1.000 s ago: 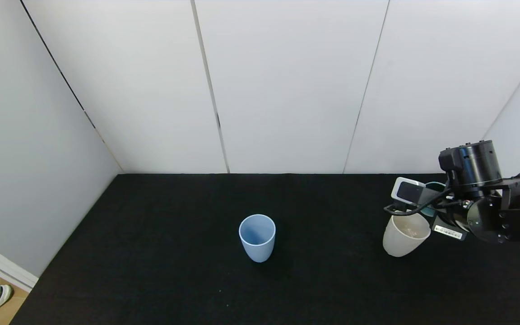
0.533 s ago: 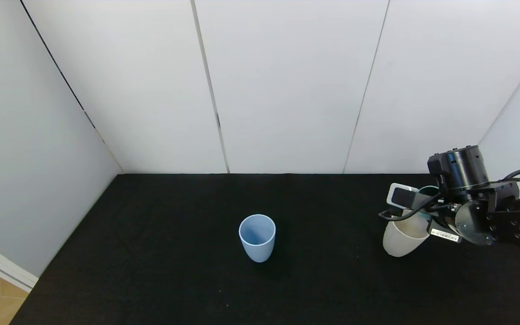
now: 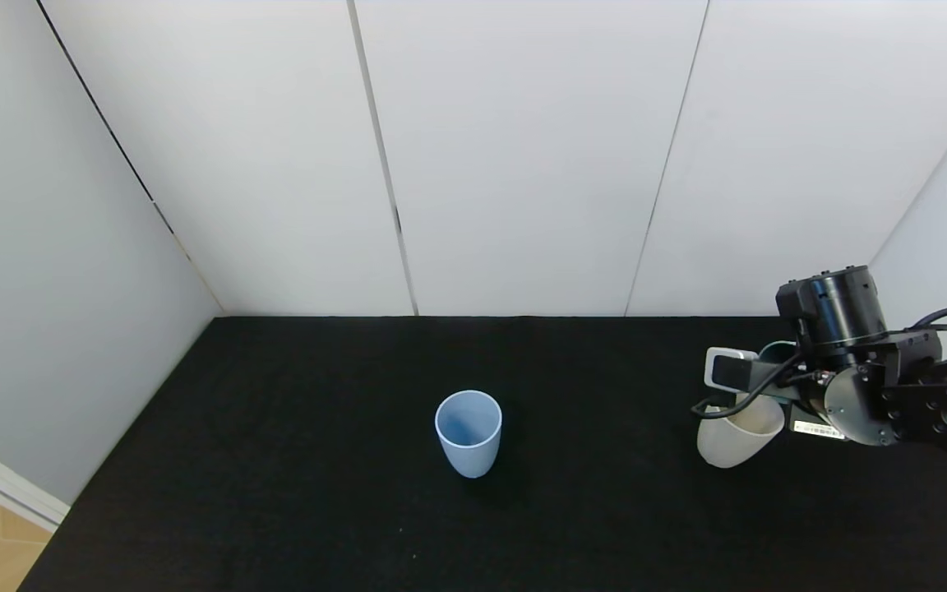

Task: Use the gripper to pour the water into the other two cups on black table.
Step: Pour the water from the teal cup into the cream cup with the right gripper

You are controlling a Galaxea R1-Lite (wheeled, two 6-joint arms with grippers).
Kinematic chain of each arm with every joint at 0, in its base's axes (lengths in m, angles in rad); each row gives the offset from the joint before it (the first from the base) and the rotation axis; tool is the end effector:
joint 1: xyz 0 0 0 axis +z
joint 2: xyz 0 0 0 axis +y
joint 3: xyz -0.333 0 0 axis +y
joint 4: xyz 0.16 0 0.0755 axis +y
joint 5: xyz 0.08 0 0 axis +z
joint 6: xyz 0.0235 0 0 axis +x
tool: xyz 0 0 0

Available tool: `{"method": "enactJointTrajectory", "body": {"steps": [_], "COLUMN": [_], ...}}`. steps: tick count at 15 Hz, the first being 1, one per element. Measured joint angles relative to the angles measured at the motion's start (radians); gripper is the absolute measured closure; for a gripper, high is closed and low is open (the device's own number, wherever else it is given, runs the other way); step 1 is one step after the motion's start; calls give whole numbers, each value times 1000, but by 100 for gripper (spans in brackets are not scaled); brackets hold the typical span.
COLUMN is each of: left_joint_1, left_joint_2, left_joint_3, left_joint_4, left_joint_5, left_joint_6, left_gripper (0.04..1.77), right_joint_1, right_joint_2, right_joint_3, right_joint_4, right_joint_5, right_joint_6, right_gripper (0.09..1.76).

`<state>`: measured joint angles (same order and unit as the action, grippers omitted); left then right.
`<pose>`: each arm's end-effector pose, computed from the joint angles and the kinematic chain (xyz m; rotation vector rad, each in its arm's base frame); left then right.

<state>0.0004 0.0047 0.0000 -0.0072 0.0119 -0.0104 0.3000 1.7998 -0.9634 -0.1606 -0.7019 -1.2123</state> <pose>-0.0691 0.0003 0.0766 -0.0104 -0.0026 0.0123 0.3057 0.0787 0.1949 -1.4825 0.7807 0.0246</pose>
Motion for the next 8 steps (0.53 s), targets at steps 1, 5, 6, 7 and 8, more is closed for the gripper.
{"method": "enactJointTrajectory", "body": {"steps": [1, 5, 6, 7, 8], "left_joint_1": [0, 0, 0, 0, 0], "left_joint_2": [0, 0, 0, 0, 0], "left_joint_3": [0, 0, 0, 0, 0], "left_joint_4": [0, 0, 0, 0, 0], "left_joint_5": [0, 0, 0, 0, 0], "left_joint_6": [0, 0, 0, 0, 0], "left_gripper": [9, 9, 9, 9, 9], "right_joint_1": [0, 0, 0, -1, -1], "right_joint_2": [0, -1, -2, -3, -4], "right_joint_3": [0, 0, 0, 1, 1], "right_joint_4": [0, 0, 0, -1, -2], "right_joint_5": [-21, -36, -36, -36, -36], "right_joint_6": [-20, -53, -66, -71, -71], "right_gripper": [66, 66, 66, 66, 66]}}
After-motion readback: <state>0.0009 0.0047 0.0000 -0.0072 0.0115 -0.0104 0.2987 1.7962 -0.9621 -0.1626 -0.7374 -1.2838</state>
